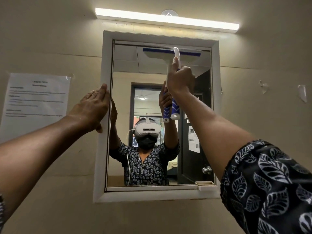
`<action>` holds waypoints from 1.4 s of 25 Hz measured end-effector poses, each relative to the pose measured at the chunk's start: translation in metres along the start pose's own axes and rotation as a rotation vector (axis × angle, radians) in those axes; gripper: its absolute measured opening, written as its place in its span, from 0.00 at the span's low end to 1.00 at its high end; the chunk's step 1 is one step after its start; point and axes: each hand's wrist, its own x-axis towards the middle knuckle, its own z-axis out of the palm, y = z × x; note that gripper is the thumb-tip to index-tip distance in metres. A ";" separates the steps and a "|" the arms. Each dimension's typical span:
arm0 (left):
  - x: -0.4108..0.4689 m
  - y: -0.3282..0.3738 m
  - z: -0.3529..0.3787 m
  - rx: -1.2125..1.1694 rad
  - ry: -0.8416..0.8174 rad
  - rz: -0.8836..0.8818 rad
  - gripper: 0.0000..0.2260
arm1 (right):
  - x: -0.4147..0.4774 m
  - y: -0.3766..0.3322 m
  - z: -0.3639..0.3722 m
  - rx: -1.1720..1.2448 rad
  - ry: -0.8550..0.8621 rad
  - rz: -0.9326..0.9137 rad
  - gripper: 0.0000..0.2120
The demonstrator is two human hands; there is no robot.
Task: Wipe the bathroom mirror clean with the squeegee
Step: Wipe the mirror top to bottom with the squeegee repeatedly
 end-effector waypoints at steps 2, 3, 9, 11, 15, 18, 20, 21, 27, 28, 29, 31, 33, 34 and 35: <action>0.000 0.000 0.001 -0.004 0.003 0.001 0.56 | 0.005 0.000 -0.001 -0.023 -0.019 -0.006 0.19; 0.001 -0.001 0.001 -0.005 0.003 0.000 0.56 | 0.007 0.001 -0.002 -0.035 -0.031 -0.014 0.19; 0.003 -0.002 0.004 -0.022 0.002 -0.001 0.57 | 0.019 -0.012 -0.012 -0.156 -0.134 0.048 0.21; 0.003 -0.002 0.005 -0.027 0.008 0.000 0.57 | 0.016 -0.014 -0.016 -0.190 -0.155 0.084 0.21; 0.002 -0.003 0.006 -0.048 0.021 -0.003 0.58 | -0.025 0.008 -0.024 -0.100 -0.216 0.055 0.22; 0.001 -0.002 0.004 -0.055 0.031 -0.006 0.58 | -0.080 0.030 -0.037 -0.038 -0.254 0.095 0.21; 0.000 0.000 0.001 -0.052 0.023 0.002 0.58 | -0.129 0.052 -0.049 -0.069 -0.310 0.160 0.23; 0.000 0.000 -0.001 -0.058 0.024 -0.001 0.58 | -0.160 0.065 -0.056 -0.076 -0.334 0.193 0.24; -0.001 0.004 -0.005 -0.047 0.002 -0.018 0.59 | -0.336 0.135 -0.103 -0.345 -0.432 0.378 0.25; -0.002 0.004 -0.005 -0.040 -0.002 -0.017 0.59 | -0.344 0.141 -0.103 -0.347 -0.444 0.384 0.25; -0.003 0.004 -0.006 -0.036 -0.004 -0.017 0.59 | -0.345 0.143 -0.102 -0.335 -0.454 0.385 0.23; -0.003 0.005 -0.008 -0.030 -0.003 -0.012 0.59 | -0.342 0.142 -0.102 -0.305 -0.462 0.378 0.22; -0.003 0.006 -0.008 -0.021 -0.001 -0.016 0.59 | -0.340 0.138 -0.103 -0.263 -0.452 0.360 0.21; -0.002 0.006 -0.007 -0.017 0.004 -0.019 0.59 | -0.336 0.135 -0.103 -0.237 -0.435 0.354 0.22; -0.002 0.007 -0.006 -0.010 0.005 -0.023 0.59 | -0.328 0.130 -0.102 -0.209 -0.409 0.339 0.23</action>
